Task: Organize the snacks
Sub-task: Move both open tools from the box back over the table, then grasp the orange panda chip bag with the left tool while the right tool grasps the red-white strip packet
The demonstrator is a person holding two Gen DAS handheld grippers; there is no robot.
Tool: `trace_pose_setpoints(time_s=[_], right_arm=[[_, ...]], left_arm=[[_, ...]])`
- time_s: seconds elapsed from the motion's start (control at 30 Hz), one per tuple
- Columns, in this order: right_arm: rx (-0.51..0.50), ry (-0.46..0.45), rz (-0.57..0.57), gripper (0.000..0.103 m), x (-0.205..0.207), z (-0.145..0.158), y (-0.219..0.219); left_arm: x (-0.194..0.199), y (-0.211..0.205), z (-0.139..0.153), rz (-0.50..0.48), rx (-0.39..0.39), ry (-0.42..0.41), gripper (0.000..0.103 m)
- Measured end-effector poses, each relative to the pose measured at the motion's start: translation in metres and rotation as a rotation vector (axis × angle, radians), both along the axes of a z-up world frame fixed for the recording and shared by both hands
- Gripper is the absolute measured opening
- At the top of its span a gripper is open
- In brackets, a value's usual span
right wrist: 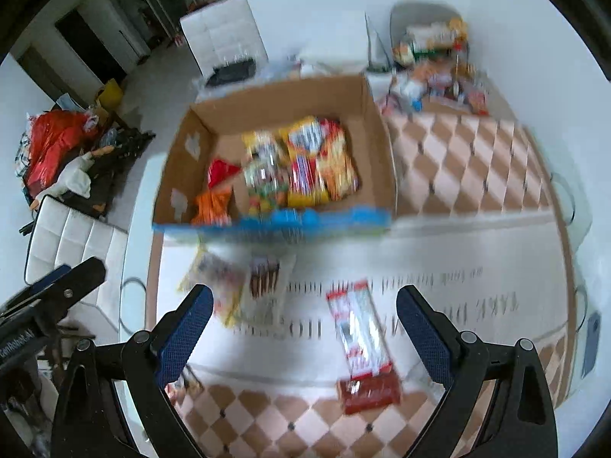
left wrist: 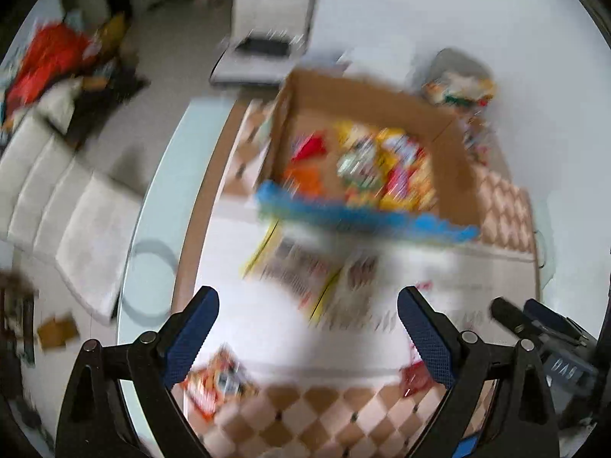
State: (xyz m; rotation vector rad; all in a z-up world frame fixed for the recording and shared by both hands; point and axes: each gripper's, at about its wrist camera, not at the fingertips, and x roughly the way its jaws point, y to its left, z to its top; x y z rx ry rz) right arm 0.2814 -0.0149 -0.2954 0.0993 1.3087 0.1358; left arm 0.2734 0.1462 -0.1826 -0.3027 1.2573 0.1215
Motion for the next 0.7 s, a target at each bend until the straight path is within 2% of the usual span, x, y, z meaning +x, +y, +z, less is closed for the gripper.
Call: trace_pose_setpoints(time_s=[0.2, 0.4, 0.53, 0.7], right_arm=[[-0.013, 0.177, -0.046, 0.099, -0.028, -0.076, -0.023], [-0.013, 0.291, -0.078, 0.099, -0.039, -0.132, -0.029], [-0.011, 0.334, -0.087, 0.099, -0.035, -0.152, -0.026], [-0.028, 0.346, -0.077, 0.099, -0.026, -0.162, -0.023]], left_arm=[[-0.050, 0.041, -0.086, 0.148, -0.092, 0.243, 0.096], [-0.084, 0.072, -0.156, 0.318, -0.243, 0.412, 0.096], [-0.094, 0.075, -0.191, 0.356, -0.281, 0.497, 0.096], [-0.101, 0.072, -0.216, 0.375, -0.272, 0.546, 0.096]])
